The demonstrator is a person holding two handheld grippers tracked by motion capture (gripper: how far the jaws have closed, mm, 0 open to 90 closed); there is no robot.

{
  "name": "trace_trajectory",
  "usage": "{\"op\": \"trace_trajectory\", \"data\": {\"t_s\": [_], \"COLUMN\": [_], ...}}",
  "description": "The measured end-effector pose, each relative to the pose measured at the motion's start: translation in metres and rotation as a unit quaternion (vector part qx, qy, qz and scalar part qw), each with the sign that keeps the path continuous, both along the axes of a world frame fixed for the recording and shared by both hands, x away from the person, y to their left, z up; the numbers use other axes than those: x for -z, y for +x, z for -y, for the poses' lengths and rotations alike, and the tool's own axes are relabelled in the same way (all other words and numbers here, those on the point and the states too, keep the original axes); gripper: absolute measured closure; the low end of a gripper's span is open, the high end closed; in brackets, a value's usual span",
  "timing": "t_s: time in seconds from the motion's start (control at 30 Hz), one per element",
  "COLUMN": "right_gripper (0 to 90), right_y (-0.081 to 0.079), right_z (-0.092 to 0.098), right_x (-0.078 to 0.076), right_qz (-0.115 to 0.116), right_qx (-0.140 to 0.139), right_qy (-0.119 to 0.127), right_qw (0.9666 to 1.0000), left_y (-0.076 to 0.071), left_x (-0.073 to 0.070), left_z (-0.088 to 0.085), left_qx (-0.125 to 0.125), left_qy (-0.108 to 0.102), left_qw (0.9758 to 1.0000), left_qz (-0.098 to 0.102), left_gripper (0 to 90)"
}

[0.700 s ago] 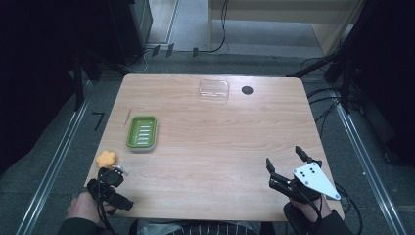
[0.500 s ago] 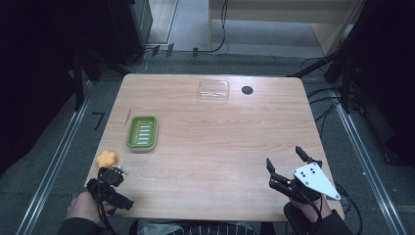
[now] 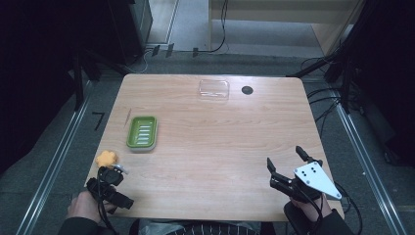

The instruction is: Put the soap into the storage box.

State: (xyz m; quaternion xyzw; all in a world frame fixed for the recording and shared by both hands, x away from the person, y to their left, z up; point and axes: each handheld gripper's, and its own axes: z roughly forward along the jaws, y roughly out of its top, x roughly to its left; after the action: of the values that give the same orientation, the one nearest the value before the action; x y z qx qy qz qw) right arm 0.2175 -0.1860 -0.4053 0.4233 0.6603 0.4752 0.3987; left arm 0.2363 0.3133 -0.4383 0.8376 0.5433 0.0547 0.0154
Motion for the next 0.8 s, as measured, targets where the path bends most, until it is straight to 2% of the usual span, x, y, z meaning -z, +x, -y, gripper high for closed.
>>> {"op": "trace_trajectory", "data": {"t_s": [0.17,0.43,0.57,0.8], "right_gripper": [13.3,13.3,13.3,13.3], "right_y": [0.001,0.002,0.002,0.003], "right_z": [-0.002,-0.006,-0.008,-0.009], "right_x": [0.0,-0.001,-0.001,-0.001], "right_qz": [0.001,0.0,0.002,0.001], "right_qx": [-0.005,-0.009,-0.008,-0.011], "right_qy": [-0.004,-0.005,-0.008,-0.011], "right_qw": [1.0,0.9999,0.9999,0.9999], "left_y": [-0.001,0.001,0.004,0.01], "left_x": [-0.002,0.0,-0.002,-0.005], "left_z": [-0.005,-0.009,-0.009,-0.01], "left_qx": [-0.009,-0.013,-0.016,-0.023], "left_qy": [-0.005,-0.004,-0.007,-0.004], "left_qw": [0.9999,0.9998,0.9995,0.9992], "left_qz": [0.011,0.014,0.026,0.033], "left_gripper": [1.5,1.4,1.3,1.1]}}
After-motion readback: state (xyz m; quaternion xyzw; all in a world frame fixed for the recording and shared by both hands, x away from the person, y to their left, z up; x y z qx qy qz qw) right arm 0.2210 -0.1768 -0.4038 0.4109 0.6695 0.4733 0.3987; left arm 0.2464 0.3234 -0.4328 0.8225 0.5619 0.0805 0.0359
